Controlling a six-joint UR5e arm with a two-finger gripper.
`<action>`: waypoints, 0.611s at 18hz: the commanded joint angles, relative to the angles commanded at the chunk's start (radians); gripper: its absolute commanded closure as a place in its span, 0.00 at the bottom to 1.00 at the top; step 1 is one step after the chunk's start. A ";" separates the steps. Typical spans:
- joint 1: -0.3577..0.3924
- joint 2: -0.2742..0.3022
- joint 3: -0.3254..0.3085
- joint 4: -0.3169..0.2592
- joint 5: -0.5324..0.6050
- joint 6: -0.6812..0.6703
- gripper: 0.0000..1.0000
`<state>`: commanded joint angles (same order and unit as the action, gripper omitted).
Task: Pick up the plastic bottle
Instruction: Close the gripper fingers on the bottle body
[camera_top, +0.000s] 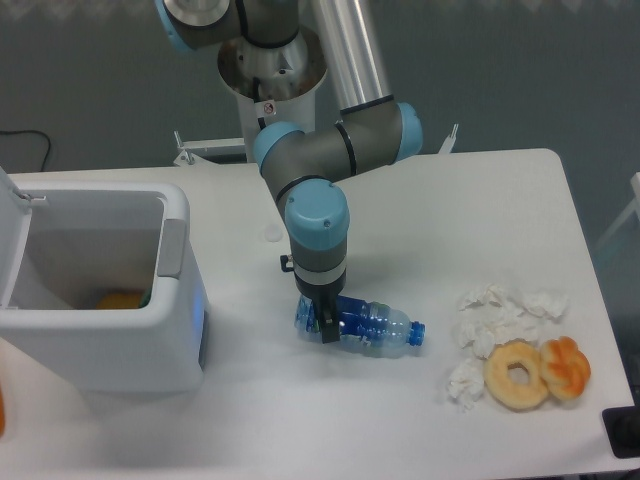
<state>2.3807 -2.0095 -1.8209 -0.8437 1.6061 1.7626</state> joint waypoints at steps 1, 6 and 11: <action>0.000 0.000 0.000 0.000 0.000 0.000 0.00; 0.000 0.000 0.000 0.000 0.000 -0.002 0.00; 0.000 0.000 0.003 0.000 0.002 -0.008 0.18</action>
<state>2.3807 -2.0095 -1.8178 -0.8437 1.6076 1.7549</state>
